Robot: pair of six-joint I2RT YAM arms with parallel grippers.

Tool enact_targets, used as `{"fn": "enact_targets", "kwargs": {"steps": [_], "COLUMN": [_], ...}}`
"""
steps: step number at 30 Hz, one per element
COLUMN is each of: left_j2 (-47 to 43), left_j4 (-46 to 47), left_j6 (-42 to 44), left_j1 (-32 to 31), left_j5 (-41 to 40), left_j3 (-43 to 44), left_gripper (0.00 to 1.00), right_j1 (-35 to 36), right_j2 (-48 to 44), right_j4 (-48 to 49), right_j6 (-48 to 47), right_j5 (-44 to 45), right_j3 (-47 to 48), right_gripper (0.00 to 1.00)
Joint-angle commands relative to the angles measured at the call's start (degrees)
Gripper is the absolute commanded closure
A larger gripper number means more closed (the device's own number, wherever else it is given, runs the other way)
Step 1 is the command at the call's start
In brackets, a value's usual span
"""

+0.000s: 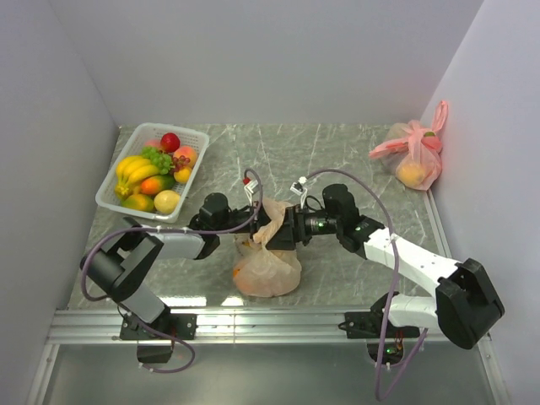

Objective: Place the fake fruits into the plastic bag and tie a complex knot

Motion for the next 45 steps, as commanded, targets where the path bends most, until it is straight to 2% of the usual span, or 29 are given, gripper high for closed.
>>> {"fn": "enact_targets", "kwargs": {"steps": [1,6,13,21,22,24,30,38,45], "left_j2": [2.47,6.26,6.27,4.51,4.68,4.95,4.77,4.95,4.95], "left_j4": [10.28,22.31,24.18,20.75,20.75,20.57,20.13,19.96,19.78], "left_j6": [-5.31,-13.05,-14.38,-11.74,-11.74,-11.74,-11.39,-10.95,-10.78], "left_j1": [-2.44,-4.2,-4.38,-4.29,-4.29,-4.38,-4.38,-4.64,-4.82], "left_j5": [-3.55,-4.78,-2.94,-2.67,-2.5,-2.32,-2.76,-2.85,-2.85], "left_j3": [2.65,3.96,2.74,1.41,1.5,2.03,1.51,1.68,1.94], "left_gripper": [1.0,1.0,1.0,1.0,1.0,1.0,1.0,1.0,1.0], "right_j1": [2.24,3.2,2.42,-3.38,-3.65,-3.74,-6.63,-11.91,-16.74], "right_j2": [0.73,2.83,2.31,-0.06,-0.24,-0.67,-1.91,-4.8,-6.21], "right_j4": [2.16,6.09,10.86,-12.75,-14.35,-19.7,-27.01,-31.68,-26.68], "right_j6": [0.29,4.07,6.11,-11.37,-12.35,-16.29,-20.17,-21.32,-15.35], "right_j5": [2.82,2.13,-2.52,-7.88,-8.15,-8.33,-9.03,-12.28,-16.41], "right_j3": [3.52,2.92,2.04,8.89,9.68,11.43,13.37,14.17,11.89], "right_gripper": [0.13,0.11,0.11,0.09,0.04,0.03,0.01,0.0,0.08]}}
